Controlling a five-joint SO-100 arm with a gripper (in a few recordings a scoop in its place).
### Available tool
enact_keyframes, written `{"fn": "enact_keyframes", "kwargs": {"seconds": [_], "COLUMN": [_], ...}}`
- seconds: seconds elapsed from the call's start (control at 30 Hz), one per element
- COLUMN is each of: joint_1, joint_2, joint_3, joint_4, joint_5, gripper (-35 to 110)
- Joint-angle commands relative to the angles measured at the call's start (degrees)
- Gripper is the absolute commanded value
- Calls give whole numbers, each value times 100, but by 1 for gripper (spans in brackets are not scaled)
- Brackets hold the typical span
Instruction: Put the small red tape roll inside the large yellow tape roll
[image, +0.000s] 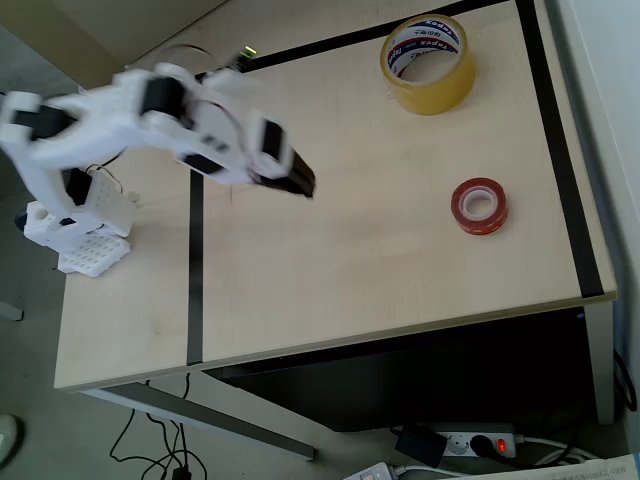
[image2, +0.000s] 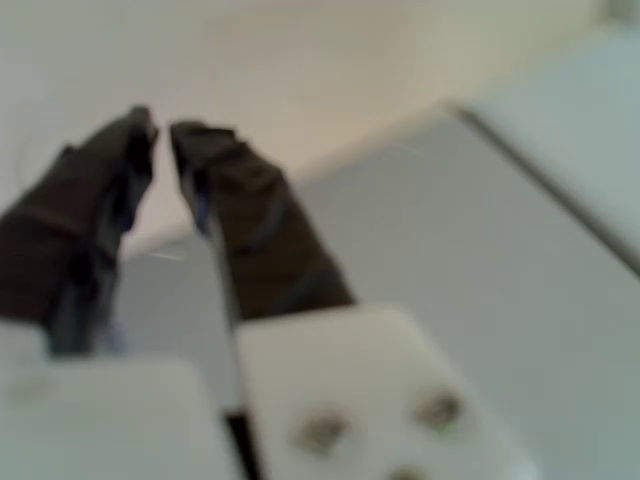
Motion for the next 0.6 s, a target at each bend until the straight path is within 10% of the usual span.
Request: {"fn": "enact_keyframes", "kwargs": {"seconds": [0.0,0.57], "joint_1": [123,26], "joint_2": [-1037,-2048], "joint_3": [-4755,-4641], "joint_4": [185,-2303], "joint_5": [-220,-220], "gripper": [0,0]}}
